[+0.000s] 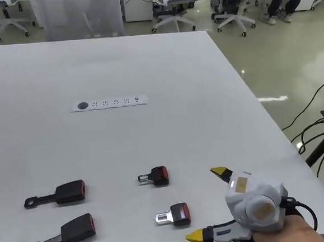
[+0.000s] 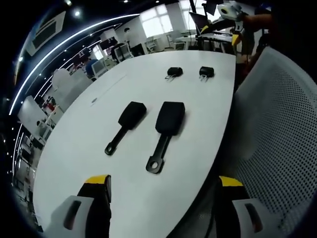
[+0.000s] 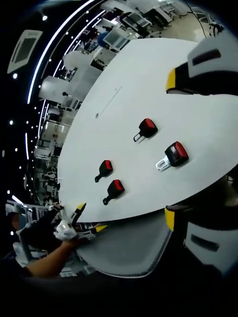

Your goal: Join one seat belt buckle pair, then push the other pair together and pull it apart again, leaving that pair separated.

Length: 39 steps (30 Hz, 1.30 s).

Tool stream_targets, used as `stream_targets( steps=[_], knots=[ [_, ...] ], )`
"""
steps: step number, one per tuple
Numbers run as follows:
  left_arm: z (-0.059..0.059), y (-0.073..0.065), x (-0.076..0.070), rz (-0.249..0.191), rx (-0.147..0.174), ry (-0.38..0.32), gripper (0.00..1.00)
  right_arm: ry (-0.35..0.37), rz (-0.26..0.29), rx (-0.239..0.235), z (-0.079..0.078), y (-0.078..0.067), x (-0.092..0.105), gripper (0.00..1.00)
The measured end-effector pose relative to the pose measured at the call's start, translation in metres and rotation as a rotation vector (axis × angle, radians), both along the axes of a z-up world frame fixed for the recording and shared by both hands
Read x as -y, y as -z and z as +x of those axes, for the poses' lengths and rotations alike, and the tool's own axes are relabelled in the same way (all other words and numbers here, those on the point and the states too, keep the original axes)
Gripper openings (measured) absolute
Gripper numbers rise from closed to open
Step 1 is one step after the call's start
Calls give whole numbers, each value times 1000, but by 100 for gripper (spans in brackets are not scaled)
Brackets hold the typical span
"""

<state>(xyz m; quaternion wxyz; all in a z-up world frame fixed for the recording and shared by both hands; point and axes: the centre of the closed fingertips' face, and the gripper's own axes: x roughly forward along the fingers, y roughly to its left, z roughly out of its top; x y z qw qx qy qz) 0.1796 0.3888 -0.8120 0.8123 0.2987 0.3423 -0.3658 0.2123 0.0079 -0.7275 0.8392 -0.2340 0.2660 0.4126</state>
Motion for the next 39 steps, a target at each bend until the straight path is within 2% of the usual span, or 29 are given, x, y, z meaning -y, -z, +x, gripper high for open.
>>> stream_targets(
  steps=[6,8,10,11,12,13,18,20,21,22,24,25,27,30,32,33,34,36,37,39],
  knots=[
    [1,4,-1,15,-19,8,86,12,9,-12,5,11,0,90],
    [3,6,-4,25,-19,14,83,8,13,2,6,9,-3,89],
    [4,7,-7,19,-34,-1,82,-48,10,47,7,8,-10,85],
    [6,4,-9,17,-29,-15,79,-46,10,35,6,11,-11,85],
    [7,0,-9,-4,-25,-34,78,-46,15,26,7,14,-12,84],
    [9,-4,-4,-57,-25,-62,78,-42,17,20,8,15,-12,83],
    [3,-1,0,-28,-25,-8,78,-36,3,17,13,15,-16,78],
    [4,-3,0,-12,-6,12,77,-59,-19,17,14,17,-18,75],
    [6,-4,-2,10,15,42,76,-65,-35,22,16,19,-17,74],
    [5,0,-2,14,19,57,77,-63,-36,19,17,20,-17,72],
    [2,6,-4,29,-9,59,84,-65,-40,14,19,22,-17,71],
    [2,6,-4,30,-10,63,83,-73,-49,14,19,24,-19,71],
    [3,2,-4,34,7,67,83,-79,-52,11,19,25,-20,71],
    [7,-1,-8,38,15,42,81,-83,-58,8,20,26,-20,71],
    [8,-3,-8,42,28,50,80,-78,-61,4,21,27,-19,71],
    [8,-3,-10,69,34,68,79,-75,-60,0,21,29,-18,70],
    [8,-1,-11,77,36,71,80,-70,-61,-8,21,30,-17,69],
    [9,-4,-8,54,38,74,83,-62,-68,-27,20,33,-15,68],
    [8,-5,-4,23,21,60,82,-62,-72,-26,21,34,-15,68],
    [9,-4,-6,31,23,62,84,-71,-79,-29,21,36,-13,68]
  ],
)
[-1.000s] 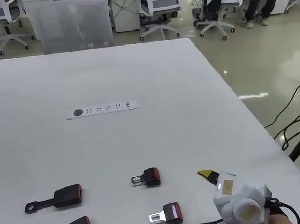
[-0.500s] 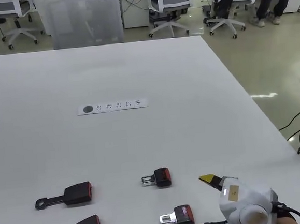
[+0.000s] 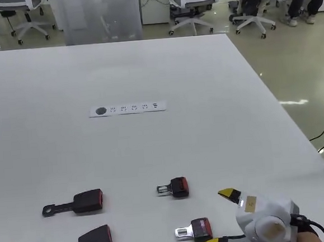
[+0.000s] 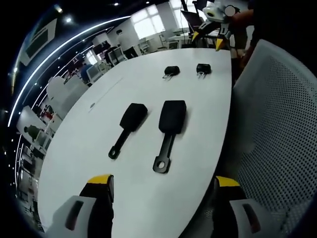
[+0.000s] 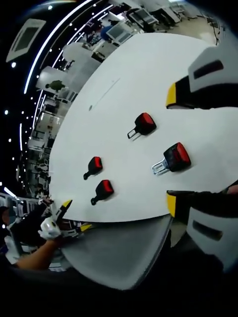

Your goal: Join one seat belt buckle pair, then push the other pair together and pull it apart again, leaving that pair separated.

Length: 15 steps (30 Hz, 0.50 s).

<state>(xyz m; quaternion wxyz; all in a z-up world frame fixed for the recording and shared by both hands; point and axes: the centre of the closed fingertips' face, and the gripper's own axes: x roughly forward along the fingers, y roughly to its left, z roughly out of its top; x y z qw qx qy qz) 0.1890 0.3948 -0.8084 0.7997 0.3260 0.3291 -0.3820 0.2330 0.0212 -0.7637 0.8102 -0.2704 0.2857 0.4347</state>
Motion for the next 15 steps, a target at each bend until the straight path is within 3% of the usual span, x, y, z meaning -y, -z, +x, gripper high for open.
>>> stream_targets(
  steps=[2,6,8,9,15],
  knots=[
    [1,-2,4,-30,-17,-10,84,-10,-5,2,0,0,0,68],
    [9,-9,14,-45,-35,-3,82,-49,-37,9,0,2,1,67],
    [16,-15,24,-58,-33,-7,82,-72,-53,3,-1,6,1,66],
    [20,-11,28,-60,-29,2,81,-78,-55,2,-1,7,0,66],
    [29,-5,47,1,-77,91,70,-134,-80,-29,0,18,-4,62]
  ],
)
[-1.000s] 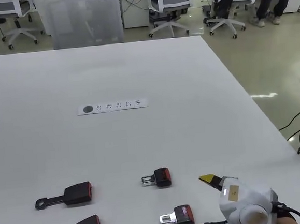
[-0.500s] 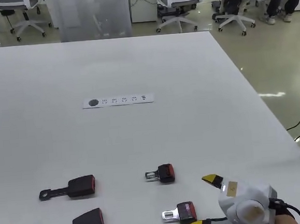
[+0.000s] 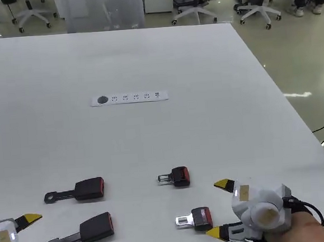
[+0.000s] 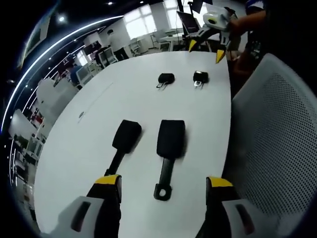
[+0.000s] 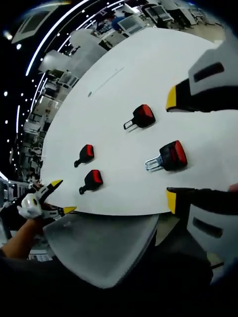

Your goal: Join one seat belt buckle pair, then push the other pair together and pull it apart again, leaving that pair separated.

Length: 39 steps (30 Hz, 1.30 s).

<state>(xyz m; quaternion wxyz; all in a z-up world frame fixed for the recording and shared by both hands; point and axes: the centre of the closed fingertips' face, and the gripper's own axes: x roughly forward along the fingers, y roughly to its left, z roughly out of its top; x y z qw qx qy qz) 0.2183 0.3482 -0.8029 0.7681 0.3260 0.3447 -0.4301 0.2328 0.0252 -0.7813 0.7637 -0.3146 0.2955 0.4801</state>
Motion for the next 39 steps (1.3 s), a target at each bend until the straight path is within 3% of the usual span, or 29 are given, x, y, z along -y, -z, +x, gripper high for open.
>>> stream_targets(
  steps=[2,6,12,15,20,25,37,39],
  knots=[
    [2,4,4,27,-10,48,68,-28,-10,-21,-2,4,-3,60],
    [8,5,14,31,-20,79,66,-66,-42,-26,0,12,-6,56],
    [15,15,31,33,-49,114,60,-108,-69,-76,1,31,-9,47],
    [14,24,39,68,-75,145,57,-133,-98,-98,-1,42,-9,45],
    [22,32,45,57,-88,128,50,-134,-103,-132,2,52,-9,40],
    [15,41,51,88,-127,173,42,-150,-134,-148,2,62,-5,37],
    [22,52,52,147,-114,229,34,-163,-161,-180,3,77,-5,34],
    [26,53,52,163,-105,244,31,-207,-198,-168,2,81,-3,34]
  ],
)
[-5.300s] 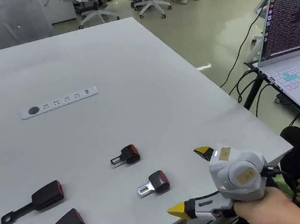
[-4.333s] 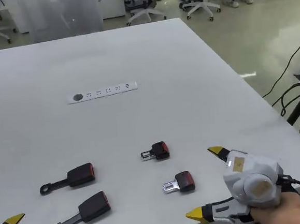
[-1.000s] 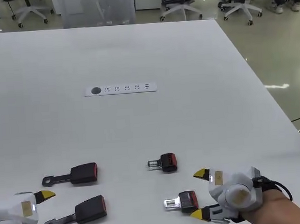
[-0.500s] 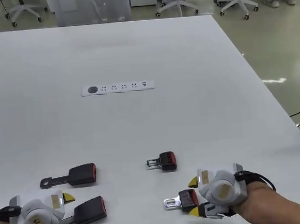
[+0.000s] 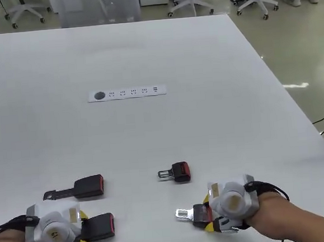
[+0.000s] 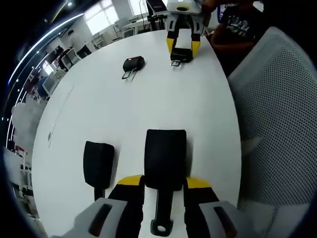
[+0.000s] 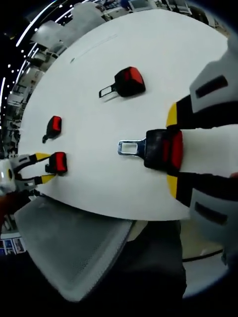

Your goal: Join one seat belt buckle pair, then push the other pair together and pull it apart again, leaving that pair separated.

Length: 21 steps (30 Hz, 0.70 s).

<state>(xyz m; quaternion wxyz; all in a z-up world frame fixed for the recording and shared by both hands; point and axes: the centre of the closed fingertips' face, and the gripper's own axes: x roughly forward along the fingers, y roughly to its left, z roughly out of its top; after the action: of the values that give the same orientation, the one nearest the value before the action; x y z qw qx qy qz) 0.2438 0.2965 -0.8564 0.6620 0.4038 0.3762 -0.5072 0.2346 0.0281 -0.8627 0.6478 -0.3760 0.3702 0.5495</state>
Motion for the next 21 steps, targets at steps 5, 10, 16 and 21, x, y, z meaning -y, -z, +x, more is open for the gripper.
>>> stream_targets(
  steps=[5,10,16,21],
  knots=[
    [-1,5,0,35,-7,39,32,-17,-19,-40,1,4,0,34],
    [-5,5,3,50,20,141,31,-18,4,-71,-1,5,2,34],
    [-2,5,1,65,1,106,31,-29,5,-72,-2,4,1,34],
    [-1,6,0,51,-4,88,31,-32,5,-75,-2,4,1,34]
  ],
)
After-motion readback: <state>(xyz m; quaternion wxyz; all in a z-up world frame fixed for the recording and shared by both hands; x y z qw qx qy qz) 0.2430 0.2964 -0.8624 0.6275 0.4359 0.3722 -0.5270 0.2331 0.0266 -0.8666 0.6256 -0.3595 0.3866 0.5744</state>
